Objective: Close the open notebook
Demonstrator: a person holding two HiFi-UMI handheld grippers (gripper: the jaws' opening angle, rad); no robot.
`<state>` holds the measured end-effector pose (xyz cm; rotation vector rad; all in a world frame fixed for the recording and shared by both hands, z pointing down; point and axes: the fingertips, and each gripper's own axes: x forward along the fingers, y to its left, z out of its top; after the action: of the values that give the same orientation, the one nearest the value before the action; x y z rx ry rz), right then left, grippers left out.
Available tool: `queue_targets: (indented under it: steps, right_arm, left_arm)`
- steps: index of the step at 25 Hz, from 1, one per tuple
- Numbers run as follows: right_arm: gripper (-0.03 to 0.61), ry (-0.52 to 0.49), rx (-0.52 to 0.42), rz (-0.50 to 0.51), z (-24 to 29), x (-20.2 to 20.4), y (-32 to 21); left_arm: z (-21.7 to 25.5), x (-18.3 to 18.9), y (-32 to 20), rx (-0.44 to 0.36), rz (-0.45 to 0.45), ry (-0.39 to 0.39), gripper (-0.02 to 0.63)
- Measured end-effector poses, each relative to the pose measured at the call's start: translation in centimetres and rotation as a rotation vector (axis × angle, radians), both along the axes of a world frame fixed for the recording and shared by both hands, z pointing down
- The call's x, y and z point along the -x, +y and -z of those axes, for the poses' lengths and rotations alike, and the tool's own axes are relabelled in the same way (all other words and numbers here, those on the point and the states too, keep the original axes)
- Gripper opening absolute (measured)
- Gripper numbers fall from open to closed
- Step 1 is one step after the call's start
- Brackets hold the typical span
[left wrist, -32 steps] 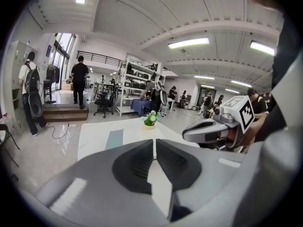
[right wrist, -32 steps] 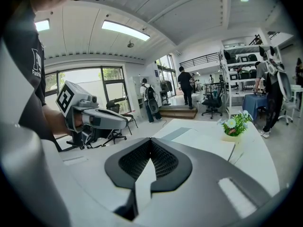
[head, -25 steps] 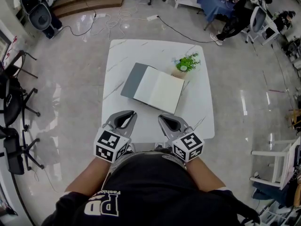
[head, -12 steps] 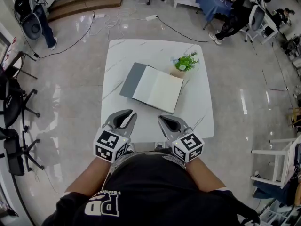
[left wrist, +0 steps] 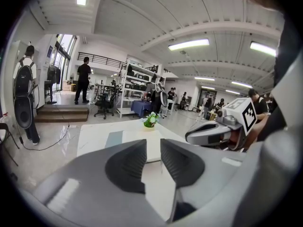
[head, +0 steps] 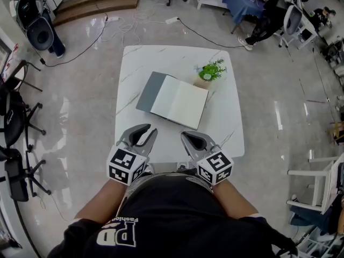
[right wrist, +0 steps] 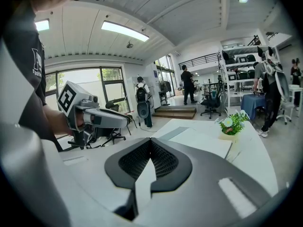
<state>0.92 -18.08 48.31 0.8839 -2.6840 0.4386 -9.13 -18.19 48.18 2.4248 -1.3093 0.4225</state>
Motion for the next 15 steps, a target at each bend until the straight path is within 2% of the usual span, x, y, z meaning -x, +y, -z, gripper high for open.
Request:
queue_targets:
  steps: [9,15]
  right_arm:
    - [0.0,0.002,0.004,0.005,0.0,0.2,0.1]
    - [0.0,0.007,0.008,0.007,-0.5,0.3,0.0]
  left_arm:
    - [-0.3,0.5,-0.1,0.008,0.011,-0.008,0.121]
    - [-2.8,3.2,-1.1,0.085,0.107,0.045,0.121]
